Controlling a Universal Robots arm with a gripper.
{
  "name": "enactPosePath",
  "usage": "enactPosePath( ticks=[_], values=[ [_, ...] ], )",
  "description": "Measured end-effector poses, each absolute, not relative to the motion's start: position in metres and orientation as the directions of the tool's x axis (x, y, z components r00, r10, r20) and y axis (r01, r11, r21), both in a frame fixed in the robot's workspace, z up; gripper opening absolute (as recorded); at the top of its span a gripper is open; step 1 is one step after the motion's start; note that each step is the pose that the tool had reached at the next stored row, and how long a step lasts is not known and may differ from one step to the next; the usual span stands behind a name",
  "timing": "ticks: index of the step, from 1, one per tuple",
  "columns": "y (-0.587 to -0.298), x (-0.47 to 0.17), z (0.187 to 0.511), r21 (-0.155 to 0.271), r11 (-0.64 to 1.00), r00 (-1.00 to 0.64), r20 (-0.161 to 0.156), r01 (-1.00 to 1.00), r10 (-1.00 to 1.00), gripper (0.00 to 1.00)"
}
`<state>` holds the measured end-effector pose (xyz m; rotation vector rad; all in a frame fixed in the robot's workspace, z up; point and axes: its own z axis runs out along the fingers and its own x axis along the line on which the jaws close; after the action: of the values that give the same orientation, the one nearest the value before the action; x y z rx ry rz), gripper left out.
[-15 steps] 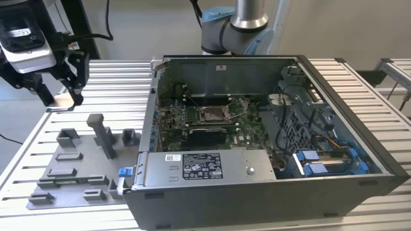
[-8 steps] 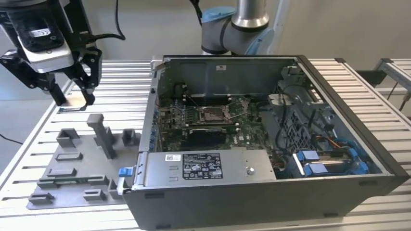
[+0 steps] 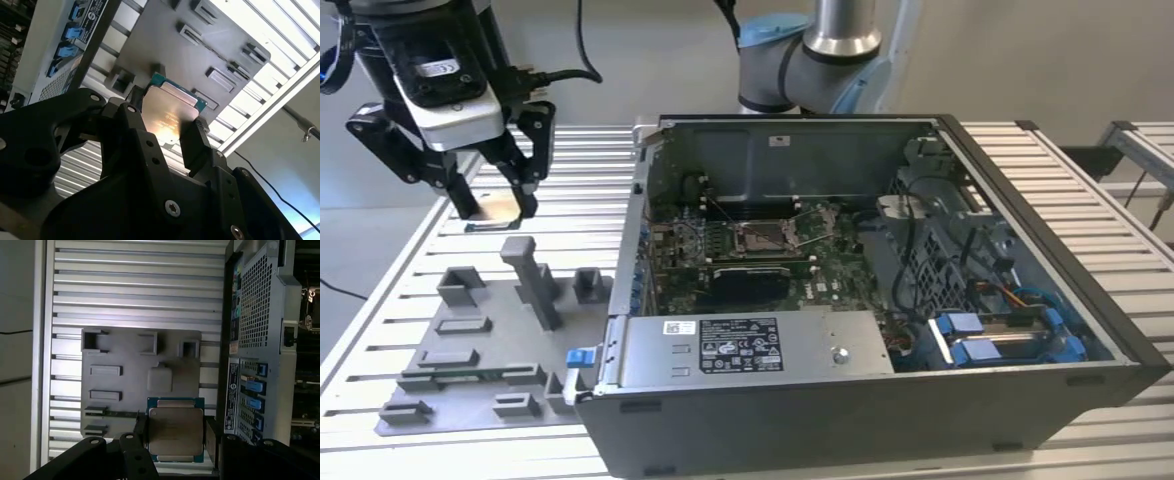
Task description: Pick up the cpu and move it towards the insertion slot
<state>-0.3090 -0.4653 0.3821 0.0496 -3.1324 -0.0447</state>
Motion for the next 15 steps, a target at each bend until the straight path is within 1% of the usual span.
enactPosePath(
  ticks=[6,15],
  values=[
    [-0.465,-0.303,0.382,0.029,0.999,-0.999,0.008,-0.032,-0.032,0.0],
    [-0.465,-0.263,0.382,0.029,0.999,-0.999,0.008,-0.032,-0.032,0.0]
  ],
)
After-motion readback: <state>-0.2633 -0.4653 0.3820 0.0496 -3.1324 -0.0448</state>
